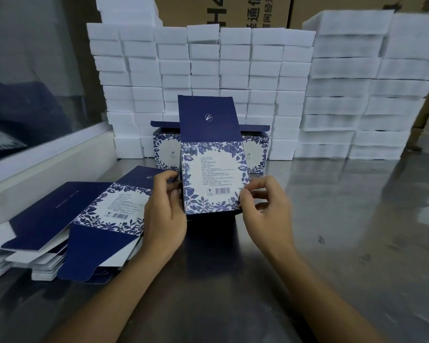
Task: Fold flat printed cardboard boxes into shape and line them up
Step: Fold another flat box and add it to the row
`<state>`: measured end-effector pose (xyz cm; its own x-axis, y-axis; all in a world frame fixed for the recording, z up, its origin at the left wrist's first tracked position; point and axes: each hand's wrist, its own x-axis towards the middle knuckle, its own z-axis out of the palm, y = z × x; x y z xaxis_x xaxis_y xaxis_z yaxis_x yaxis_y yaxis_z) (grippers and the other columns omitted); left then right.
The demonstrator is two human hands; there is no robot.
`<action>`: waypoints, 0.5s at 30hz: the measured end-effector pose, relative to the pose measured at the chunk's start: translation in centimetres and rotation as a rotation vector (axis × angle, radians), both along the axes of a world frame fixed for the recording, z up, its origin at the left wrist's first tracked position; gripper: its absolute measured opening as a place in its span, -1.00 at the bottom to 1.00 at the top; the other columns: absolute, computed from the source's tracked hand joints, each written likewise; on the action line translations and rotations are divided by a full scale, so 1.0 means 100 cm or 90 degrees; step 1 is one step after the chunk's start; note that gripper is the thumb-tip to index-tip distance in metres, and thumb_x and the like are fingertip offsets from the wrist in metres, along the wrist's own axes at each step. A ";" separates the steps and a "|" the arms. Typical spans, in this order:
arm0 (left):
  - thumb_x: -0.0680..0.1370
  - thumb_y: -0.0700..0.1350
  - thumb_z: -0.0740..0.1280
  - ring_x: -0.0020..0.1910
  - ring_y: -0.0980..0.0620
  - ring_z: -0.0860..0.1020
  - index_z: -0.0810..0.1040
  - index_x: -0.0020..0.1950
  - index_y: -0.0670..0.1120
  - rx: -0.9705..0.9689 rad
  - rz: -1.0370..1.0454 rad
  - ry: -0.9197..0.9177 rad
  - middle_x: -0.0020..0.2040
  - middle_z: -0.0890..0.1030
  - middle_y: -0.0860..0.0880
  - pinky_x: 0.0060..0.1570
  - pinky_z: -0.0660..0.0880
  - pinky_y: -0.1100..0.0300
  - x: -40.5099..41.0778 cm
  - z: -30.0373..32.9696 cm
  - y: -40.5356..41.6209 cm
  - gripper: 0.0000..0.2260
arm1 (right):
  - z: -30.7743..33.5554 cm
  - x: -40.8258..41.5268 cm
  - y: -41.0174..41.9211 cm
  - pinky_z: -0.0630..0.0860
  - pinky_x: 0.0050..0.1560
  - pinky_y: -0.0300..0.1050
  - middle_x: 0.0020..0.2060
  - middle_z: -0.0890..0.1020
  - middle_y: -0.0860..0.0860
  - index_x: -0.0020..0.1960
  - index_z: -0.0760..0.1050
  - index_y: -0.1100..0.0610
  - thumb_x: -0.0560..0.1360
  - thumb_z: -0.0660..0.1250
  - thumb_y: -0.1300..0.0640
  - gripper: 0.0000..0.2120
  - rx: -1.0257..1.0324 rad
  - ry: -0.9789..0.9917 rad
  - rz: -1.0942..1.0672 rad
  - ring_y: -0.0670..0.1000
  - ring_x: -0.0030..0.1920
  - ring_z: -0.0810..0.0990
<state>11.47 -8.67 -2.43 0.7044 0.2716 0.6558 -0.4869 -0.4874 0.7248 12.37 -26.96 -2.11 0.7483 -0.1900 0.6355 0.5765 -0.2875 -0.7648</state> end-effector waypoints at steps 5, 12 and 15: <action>0.63 -0.20 0.23 0.09 0.43 0.47 0.22 0.29 0.17 -0.041 -0.055 0.051 0.13 0.45 0.29 -0.02 0.35 0.50 0.002 -0.003 -0.006 -0.64 | -0.004 0.004 -0.004 0.56 -0.19 -0.12 -0.13 0.61 -0.24 -0.08 0.45 -0.13 0.42 0.27 0.07 -0.88 0.026 0.051 -0.011 -0.10 -0.14 0.62; 0.49 0.05 0.44 -0.01 0.42 0.52 0.16 0.50 0.10 -0.118 -0.105 0.150 0.12 0.48 0.22 0.02 0.54 0.14 0.004 -0.006 -0.005 -0.33 | -0.009 0.006 -0.006 0.60 0.08 0.00 0.04 0.61 -0.22 0.14 0.43 -0.12 0.45 0.32 -0.10 -0.72 0.018 0.118 -0.013 -0.18 0.04 0.61; 0.46 0.03 0.48 0.01 0.29 0.56 0.29 0.42 0.12 -0.079 -0.078 0.117 0.12 0.52 0.20 -0.06 0.50 0.28 0.004 -0.005 -0.006 -0.41 | -0.008 0.002 0.000 0.41 0.07 -0.35 0.14 0.47 -0.40 0.37 0.33 -0.20 0.41 0.16 -0.39 -0.42 -0.002 0.134 0.022 -0.42 0.11 0.47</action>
<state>11.87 -9.31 -2.94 0.8409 0.2475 0.4813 -0.3917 -0.3353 0.8568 12.56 -26.97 -2.95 0.8705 -0.1598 0.4655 0.4142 -0.2730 -0.8683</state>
